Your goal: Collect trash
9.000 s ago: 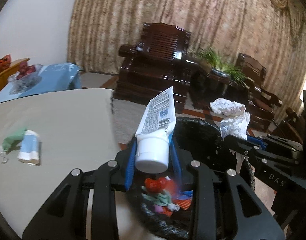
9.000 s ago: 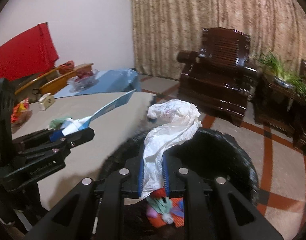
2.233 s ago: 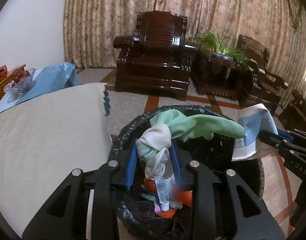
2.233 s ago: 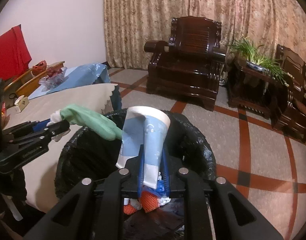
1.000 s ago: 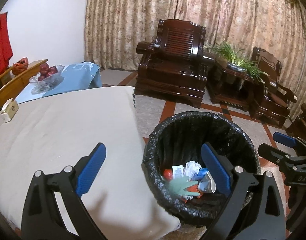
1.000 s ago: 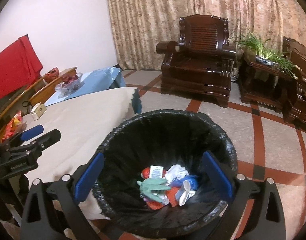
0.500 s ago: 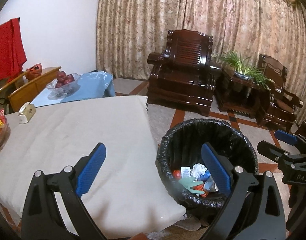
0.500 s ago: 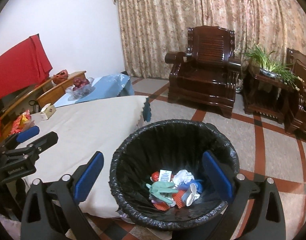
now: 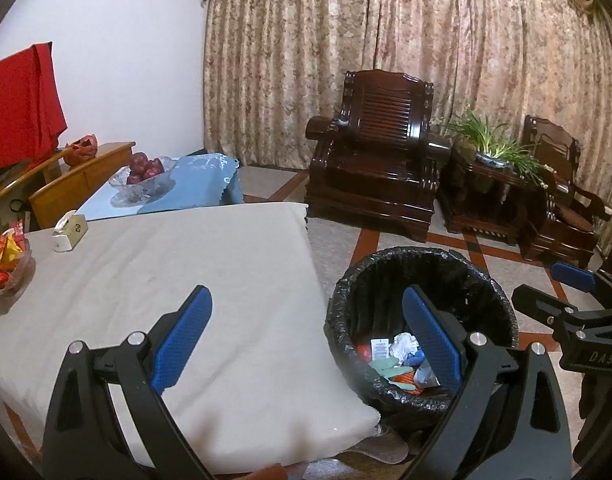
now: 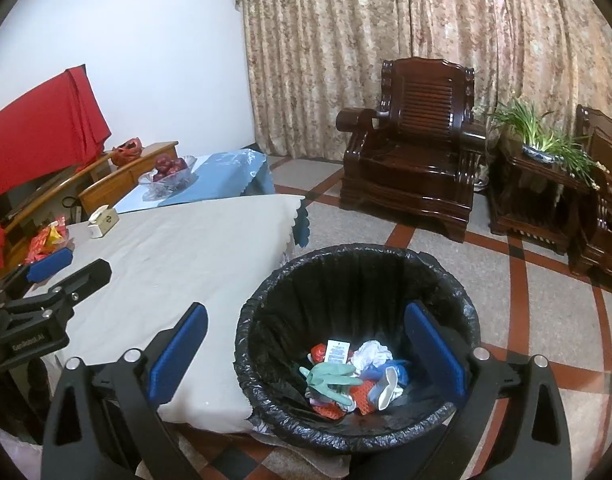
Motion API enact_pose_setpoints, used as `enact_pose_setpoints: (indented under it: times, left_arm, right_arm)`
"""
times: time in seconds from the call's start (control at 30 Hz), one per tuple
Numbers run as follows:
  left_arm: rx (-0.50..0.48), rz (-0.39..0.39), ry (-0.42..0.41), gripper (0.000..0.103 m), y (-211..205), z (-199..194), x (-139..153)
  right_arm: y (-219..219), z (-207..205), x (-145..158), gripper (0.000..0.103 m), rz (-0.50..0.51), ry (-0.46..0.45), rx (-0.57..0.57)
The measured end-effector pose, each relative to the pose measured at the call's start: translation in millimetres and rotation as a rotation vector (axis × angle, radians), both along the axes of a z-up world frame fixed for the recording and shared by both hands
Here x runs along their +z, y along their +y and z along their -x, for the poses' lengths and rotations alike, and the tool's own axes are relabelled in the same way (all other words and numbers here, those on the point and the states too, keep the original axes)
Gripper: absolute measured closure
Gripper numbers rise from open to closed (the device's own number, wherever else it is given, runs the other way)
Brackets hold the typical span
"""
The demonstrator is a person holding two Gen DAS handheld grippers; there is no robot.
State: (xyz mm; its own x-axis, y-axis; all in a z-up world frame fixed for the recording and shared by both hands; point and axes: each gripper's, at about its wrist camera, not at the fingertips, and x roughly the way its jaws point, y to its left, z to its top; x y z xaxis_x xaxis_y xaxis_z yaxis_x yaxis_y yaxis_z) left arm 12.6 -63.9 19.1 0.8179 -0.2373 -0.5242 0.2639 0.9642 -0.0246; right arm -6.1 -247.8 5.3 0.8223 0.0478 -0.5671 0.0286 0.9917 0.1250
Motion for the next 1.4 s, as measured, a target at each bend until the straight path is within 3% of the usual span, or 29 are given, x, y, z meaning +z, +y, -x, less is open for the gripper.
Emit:
enact_pose_setpoints:
  times: [1.4]
  left_arm:
    - [0.009, -0.007, 0.000, 0.010, 10.1, -0.9, -3.0]
  right_arm:
    - [8.1, -0.6, -4.7, 0.006, -0.008, 0.011, -0.003]
